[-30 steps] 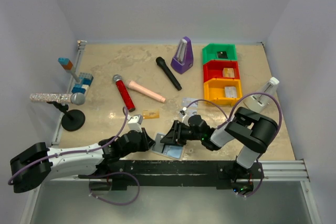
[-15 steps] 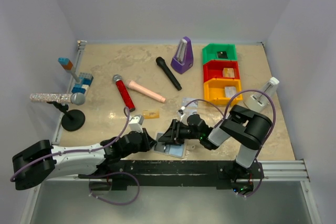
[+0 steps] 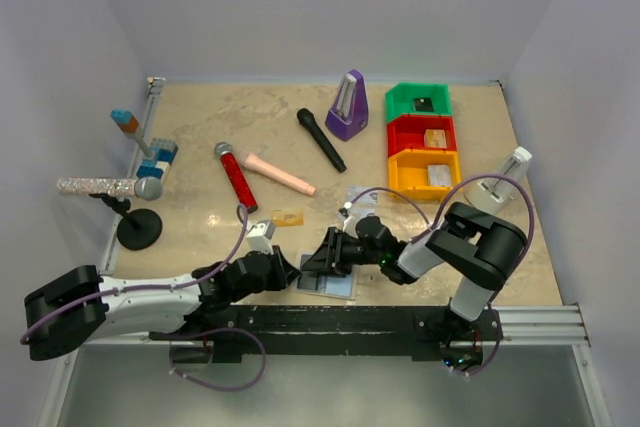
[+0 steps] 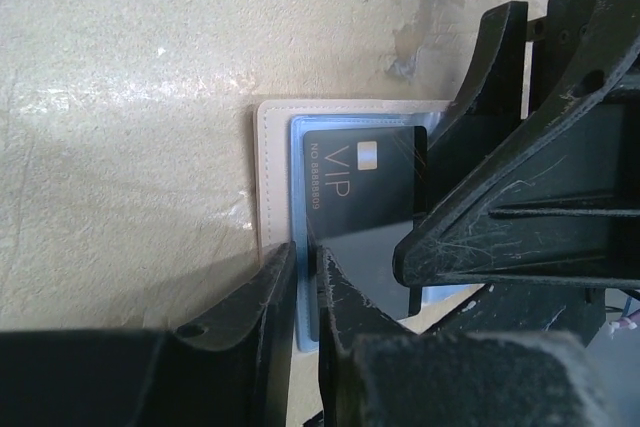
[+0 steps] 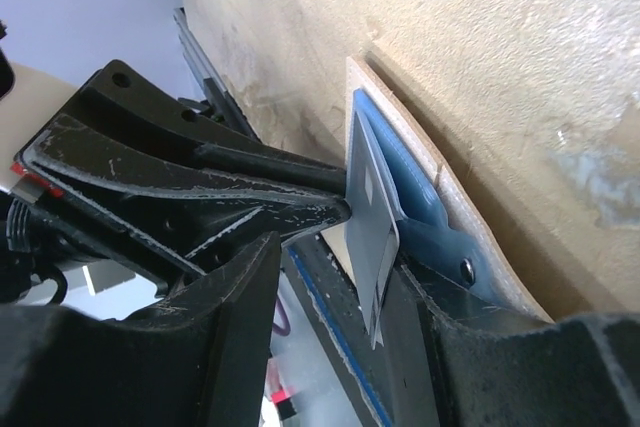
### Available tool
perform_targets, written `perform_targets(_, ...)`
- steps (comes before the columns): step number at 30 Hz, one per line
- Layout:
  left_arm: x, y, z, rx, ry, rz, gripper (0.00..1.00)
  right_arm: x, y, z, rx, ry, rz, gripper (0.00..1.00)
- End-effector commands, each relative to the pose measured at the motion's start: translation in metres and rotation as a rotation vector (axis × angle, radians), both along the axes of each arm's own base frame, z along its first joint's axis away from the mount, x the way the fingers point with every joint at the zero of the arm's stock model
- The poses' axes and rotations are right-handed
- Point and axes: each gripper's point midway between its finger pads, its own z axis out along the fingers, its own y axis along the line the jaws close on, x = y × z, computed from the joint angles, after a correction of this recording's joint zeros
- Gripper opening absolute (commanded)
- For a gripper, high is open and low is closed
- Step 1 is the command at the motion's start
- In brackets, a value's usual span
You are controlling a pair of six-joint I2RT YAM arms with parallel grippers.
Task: Take the credit cards out of the card holder
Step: Remove the credit card from the card holder.
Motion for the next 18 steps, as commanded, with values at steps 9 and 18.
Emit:
perform_targets(9,-0.019,0.015,-0.028,0.066,0.090,-0.016,0.09,-0.005,-0.009,0.011,-0.004,-0.045,0.029,0.42)
perform_targets(18,-0.020,0.023,-0.036,0.092,0.108,0.014,0.00,-0.006,-0.015,0.013,-0.009,-0.050,0.021,0.42)
